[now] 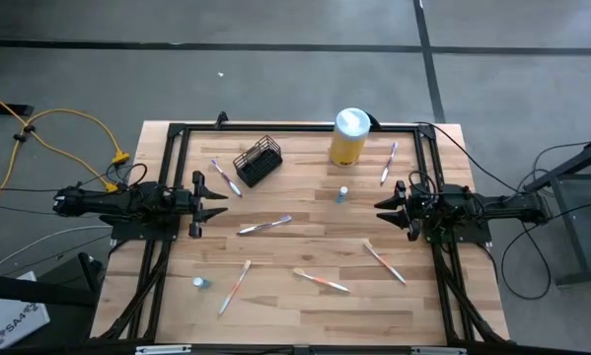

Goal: Pick & Place toothbrushing station

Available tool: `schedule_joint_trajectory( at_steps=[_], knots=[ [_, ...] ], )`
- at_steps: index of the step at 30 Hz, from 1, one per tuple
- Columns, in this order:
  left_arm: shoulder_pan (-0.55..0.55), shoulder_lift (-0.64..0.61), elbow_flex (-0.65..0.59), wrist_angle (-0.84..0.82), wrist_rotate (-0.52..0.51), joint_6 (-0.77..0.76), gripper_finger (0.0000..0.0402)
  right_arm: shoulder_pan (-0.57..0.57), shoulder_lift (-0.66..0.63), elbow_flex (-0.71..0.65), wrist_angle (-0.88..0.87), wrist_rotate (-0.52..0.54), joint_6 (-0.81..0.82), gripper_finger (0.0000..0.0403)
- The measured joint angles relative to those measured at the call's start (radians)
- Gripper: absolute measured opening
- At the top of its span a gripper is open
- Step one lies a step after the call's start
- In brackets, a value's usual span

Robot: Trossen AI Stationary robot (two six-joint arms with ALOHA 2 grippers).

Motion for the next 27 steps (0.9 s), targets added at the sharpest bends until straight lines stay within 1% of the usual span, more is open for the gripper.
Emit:
schedule_joint_trajectory(
  at_steps=[10,18,21,27],
  knots=[
    [0.000,0.000,0.000,0.021,0.000,-0.003,0.0141,0.000,0.000,0.000,0.000,0.000,0.000,0.0145],
    [0.000,0.000,0.000,0.091,0.001,-0.178,0.0141,0.000,0.000,0.000,0.000,0.000,0.000,0.0145],
    [0.000,0.000,0.000,0.108,0.000,-0.206,0.0141,0.000,0.000,0.000,0.000,0.000,0.000,0.0145],
    [0.000,0.000,0.000,0.113,0.006,-0.204,0.0141,0.000,0.000,0.000,0.000,0.000,0.000,0.0145]
  ],
)
